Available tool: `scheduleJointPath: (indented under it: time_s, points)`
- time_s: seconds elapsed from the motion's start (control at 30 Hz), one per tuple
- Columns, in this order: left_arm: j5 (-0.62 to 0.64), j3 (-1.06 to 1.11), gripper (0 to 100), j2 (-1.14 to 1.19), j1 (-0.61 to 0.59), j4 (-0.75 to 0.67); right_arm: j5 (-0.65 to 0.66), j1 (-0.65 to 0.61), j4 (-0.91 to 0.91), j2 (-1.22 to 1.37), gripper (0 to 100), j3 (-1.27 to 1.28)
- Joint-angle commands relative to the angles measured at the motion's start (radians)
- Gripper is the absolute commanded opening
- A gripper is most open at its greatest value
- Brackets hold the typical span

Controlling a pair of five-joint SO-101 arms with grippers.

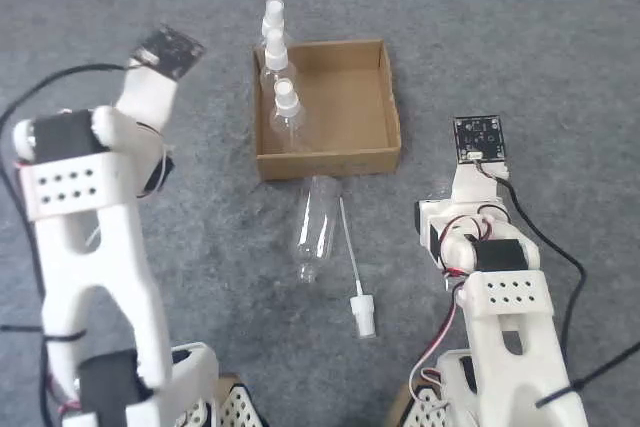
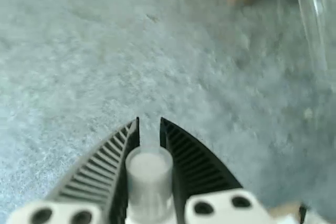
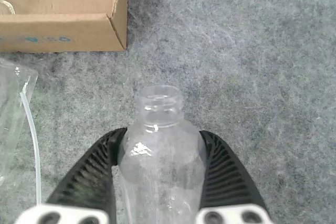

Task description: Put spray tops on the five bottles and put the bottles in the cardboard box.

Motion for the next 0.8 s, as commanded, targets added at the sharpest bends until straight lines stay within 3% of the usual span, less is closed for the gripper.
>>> scheduleJointPath:
  time_s: [0.0,0.57,0.77]
  points:
    - [0.133,-0.042,1,-0.087,0.003,-0.077,0.015,0.008,-0.019,-0.044,0.7,-0.017]
    - [0.45,-0.042,1,-0.196,0.005,-0.19,0.014,0.004,-0.013,-0.05,0.7,-0.023]
    - [0.605,-0.042,1,-0.226,0.041,-0.229,0.012,-0.012,0.012,-0.177,0.6,0.002]
